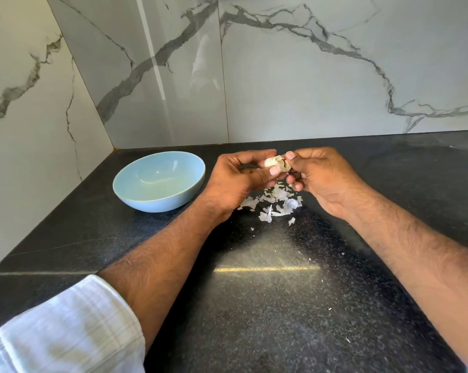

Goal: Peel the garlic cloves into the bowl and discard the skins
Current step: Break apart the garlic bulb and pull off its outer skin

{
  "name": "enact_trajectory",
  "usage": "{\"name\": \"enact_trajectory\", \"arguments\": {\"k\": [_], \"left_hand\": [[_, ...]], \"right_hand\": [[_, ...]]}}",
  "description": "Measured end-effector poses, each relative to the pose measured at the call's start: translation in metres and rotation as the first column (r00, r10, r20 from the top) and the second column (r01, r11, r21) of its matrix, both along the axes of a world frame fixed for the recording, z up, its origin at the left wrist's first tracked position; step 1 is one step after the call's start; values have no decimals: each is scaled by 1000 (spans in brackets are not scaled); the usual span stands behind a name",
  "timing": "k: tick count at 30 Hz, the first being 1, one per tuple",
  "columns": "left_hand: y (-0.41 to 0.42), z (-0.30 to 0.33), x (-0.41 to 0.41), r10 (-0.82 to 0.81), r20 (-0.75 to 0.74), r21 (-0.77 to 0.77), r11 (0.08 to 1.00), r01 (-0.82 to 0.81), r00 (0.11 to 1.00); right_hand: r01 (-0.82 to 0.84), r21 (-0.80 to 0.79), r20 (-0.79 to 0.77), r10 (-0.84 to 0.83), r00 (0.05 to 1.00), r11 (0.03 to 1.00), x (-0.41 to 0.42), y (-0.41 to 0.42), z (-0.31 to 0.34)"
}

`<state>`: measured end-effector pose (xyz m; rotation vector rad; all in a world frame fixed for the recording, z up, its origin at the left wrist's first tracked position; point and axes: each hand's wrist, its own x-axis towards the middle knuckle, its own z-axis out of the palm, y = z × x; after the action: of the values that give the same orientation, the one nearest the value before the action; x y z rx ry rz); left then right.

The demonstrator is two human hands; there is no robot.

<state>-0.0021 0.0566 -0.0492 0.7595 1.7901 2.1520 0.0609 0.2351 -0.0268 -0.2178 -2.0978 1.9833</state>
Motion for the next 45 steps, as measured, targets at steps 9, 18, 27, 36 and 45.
{"name": "enact_trajectory", "arguments": {"k": [9, 18, 27, 36, 45], "left_hand": [[-1, -1, -5, 56, 59, -41, 998, -54, 997], [4, 0, 1, 144, 33, -42, 989, -142, 989], [11, 4, 17, 220, 10, 19, 975, -221, 975], [6, 4, 17, 169, 9, 44, 985, -169, 986], [3, 0, 7, 180, 17, -23, 983, -180, 983]], "right_hand": [[6, 203, 45, -16, 999, 979, 2, 10, -1], [115, 478, -170, -37, 985, 871, -2, -2, -12], [264, 647, -270, -109, 957, 715, -3, -19, -12], [242, 494, -246, -132, 960, 835, -2, -15, -12], [-21, 254, -123, 54, 991, 967, -4, 0, -17]]}}
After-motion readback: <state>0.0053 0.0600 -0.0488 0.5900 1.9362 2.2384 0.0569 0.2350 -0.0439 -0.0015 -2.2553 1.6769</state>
